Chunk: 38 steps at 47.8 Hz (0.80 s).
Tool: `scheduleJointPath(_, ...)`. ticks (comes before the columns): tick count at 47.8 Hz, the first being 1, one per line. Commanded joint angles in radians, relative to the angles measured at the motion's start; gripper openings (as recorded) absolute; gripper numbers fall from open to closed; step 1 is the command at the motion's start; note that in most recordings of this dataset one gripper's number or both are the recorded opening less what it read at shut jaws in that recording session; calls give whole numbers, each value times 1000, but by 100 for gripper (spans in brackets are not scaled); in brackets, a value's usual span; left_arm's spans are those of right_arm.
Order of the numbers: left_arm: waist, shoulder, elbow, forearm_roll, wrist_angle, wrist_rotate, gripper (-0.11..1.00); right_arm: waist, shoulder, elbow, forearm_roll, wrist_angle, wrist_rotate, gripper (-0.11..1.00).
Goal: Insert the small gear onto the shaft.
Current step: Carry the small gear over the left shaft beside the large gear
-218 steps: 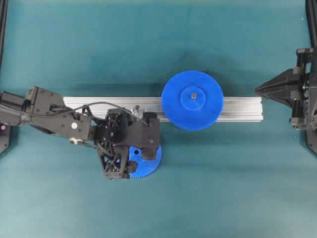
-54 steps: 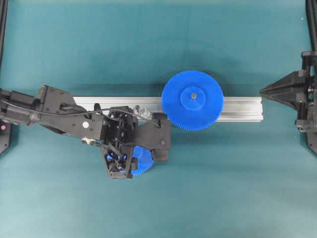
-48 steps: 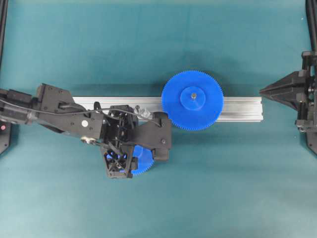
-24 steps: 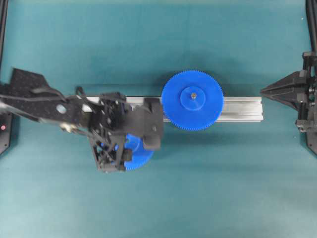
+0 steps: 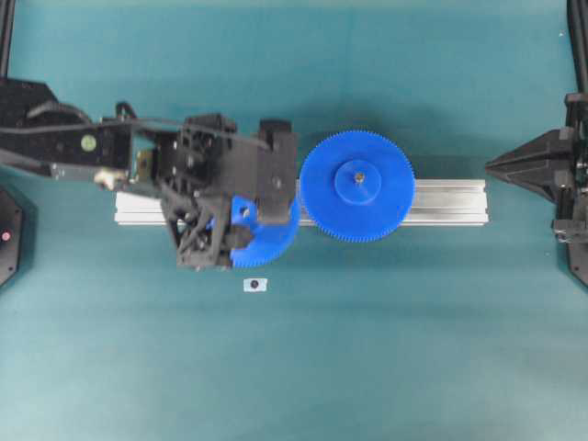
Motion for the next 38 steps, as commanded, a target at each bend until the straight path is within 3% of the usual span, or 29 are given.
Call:
scheduleJointPath(1, 14, -12, -37, 3, -9, 12, 71, -5, 6, -12, -2, -8, 9, 11)
scheduleJointPath(15, 55, 21, -18, 3, -14, 34, 71, -8, 5, -12, -2, -8, 9, 11)
scheduleJointPath(24, 67, 43, -6, 3, -64, 84, 71, -8, 5, -12, -2, -8, 9, 11)
scheduleJointPath(38, 67, 67, 8, 3, -107, 78, 71, -8, 3, -14, -2, -8, 9, 11)
